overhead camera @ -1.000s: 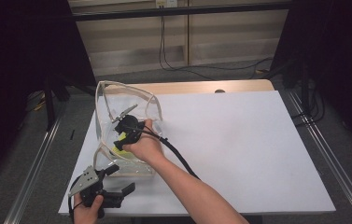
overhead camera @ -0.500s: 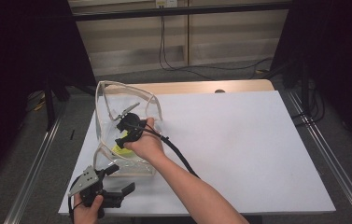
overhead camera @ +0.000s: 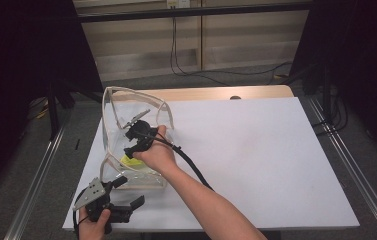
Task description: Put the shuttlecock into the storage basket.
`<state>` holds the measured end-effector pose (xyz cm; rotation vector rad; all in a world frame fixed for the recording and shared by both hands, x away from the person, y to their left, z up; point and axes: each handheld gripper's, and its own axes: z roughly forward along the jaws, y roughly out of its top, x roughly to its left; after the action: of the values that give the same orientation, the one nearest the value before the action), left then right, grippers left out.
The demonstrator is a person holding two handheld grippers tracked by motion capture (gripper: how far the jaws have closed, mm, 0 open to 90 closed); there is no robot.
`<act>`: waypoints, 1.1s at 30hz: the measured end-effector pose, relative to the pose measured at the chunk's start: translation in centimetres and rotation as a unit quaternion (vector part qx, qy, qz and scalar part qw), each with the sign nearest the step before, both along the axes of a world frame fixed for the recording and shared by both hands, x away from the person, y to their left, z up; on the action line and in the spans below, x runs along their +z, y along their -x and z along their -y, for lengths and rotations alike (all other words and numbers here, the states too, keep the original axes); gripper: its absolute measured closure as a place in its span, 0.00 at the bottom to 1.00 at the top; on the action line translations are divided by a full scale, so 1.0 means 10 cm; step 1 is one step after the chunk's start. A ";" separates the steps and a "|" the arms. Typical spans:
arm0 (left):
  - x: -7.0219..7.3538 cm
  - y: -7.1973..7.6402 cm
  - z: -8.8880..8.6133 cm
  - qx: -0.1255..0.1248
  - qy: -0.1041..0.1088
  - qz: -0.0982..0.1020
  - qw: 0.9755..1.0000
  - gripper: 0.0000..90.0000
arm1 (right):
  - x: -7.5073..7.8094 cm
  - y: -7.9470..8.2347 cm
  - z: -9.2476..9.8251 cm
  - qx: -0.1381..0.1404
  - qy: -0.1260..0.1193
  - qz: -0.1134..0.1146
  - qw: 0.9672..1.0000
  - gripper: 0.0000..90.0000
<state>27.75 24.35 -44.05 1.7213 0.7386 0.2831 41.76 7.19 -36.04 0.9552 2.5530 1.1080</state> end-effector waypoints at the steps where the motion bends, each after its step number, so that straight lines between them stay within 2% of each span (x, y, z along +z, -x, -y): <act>1: 0.00 0.00 0.00 0.001 0.001 0.000 1.000 0.04 | 0.00 0.00 0.00 0.000 0.001 0.001 1.000 0.43; 12: 0.01 0.01 0.00 0.006 0.000 0.002 1.000 0.04 | 0.00 -0.02 0.02 -0.007 -0.001 -0.002 1.000 0.39; 18: 0.00 0.00 0.00 0.002 0.001 0.001 1.000 0.04 | 0.02 -0.01 0.02 0.002 -0.008 -0.002 1.000 0.36; 24: 0.00 0.00 0.00 0.005 -0.001 0.001 1.000 0.04 | 0.10 0.01 0.06 0.001 -0.018 -0.001 1.000 0.31; 33: 0.00 0.00 0.02 0.001 0.001 0.001 1.000 0.04 | 0.28 0.07 0.11 0.010 -0.050 -0.005 0.999 0.26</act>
<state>27.77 24.18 -44.03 1.7184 0.7403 0.2850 41.08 6.06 -33.28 0.9617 2.5410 1.2503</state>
